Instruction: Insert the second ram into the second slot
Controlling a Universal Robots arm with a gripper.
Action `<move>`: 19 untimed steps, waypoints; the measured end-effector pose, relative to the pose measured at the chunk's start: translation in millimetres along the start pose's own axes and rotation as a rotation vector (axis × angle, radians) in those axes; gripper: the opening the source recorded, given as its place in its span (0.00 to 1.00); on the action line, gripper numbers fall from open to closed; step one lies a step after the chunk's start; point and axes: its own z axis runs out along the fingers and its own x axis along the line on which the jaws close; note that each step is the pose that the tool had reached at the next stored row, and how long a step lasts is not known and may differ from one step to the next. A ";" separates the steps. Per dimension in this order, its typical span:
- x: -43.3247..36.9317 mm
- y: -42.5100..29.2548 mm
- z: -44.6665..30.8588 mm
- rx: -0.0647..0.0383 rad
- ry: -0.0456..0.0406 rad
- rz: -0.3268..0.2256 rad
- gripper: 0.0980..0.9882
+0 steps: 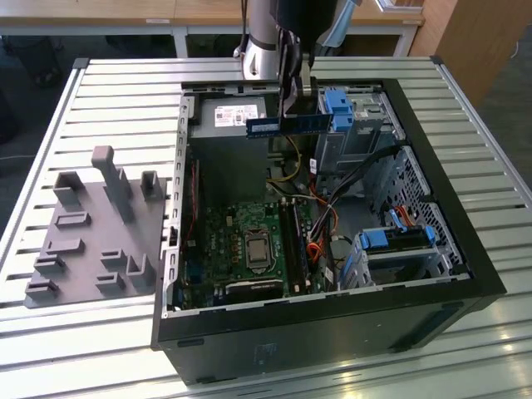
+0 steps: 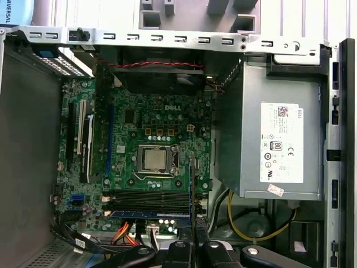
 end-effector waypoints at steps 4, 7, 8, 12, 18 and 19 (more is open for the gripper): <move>2.0 0.1 0.0 0.000 0.0000 0.000 0.04; 3.5 0.1 0.0 0.000 -0.0001 0.000 0.04; 4.1 0.1 0.0 0.000 0.0000 0.000 0.04; 6.3 0.2 0.0 0.000 -0.0001 0.000 0.04; 8.8 0.2 -0.1 0.000 0.0000 0.000 0.04; 9.3 0.3 -0.1 0.000 0.0001 0.000 0.04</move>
